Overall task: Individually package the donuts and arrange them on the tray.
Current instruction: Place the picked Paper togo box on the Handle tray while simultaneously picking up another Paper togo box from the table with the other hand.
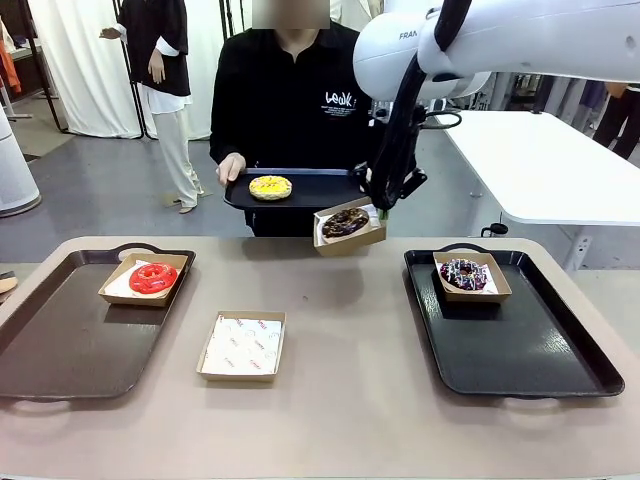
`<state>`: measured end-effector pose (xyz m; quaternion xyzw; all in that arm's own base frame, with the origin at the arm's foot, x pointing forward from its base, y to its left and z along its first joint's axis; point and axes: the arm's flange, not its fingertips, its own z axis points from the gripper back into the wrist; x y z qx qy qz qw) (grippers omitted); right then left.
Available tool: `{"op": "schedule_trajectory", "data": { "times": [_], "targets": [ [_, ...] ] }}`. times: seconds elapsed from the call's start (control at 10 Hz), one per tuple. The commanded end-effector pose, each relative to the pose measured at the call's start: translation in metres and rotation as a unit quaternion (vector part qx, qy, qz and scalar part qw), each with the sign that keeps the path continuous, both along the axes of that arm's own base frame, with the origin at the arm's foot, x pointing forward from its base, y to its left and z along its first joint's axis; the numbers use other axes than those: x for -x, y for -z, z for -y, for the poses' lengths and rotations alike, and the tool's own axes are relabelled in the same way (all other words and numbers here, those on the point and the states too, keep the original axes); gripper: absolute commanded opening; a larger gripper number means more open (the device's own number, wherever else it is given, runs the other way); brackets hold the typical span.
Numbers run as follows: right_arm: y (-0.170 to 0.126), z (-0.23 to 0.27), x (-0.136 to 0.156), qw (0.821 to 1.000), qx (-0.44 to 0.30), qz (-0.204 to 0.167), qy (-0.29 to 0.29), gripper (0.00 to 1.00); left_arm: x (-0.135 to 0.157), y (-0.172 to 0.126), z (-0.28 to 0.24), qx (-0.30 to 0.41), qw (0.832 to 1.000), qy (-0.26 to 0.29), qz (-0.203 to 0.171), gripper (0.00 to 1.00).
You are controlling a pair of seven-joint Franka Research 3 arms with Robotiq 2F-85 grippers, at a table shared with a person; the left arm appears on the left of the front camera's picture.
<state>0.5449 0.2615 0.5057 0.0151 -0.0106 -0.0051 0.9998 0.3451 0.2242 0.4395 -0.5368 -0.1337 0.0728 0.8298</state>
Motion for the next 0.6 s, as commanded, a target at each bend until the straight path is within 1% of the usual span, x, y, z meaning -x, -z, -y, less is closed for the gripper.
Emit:
{"op": "schedule_trajectory", "data": {
  "times": [0.0, 0.1, 0.2, 0.3, 0.5],
  "targets": [
    [-0.022, 0.054, 0.051, 0.999, 0.021, 0.041, -0.019, 0.01, 0.018, -0.030, 0.026, -0.068, 0.995, 0.020, 0.064, 1.00],
    [-0.034, 0.085, 0.071, 0.999, 0.014, 0.045, -0.023, 0.01, 0.012, -0.050, 0.048, -0.094, 0.993, 0.034, 0.068, 1.00],
    [-0.037, 0.113, 0.084, 0.999, 0.017, 0.037, -0.013, 0.01, 0.010, -0.066, 0.070, -0.128, 0.988, 0.045, 0.077, 1.00],
    [-0.037, 0.138, 0.091, 1.000, 0.013, 0.020, -0.007, 0.01, 0.004, -0.083, 0.095, -0.161, 0.982, 0.060, 0.079, 1.00],
    [-0.027, 0.188, 0.099, 1.000, 0.004, 0.005, -0.002, 0.01, 0.002, -0.103, 0.158, -0.247, 0.961, 0.097, 0.081, 1.00]
  ]
}}
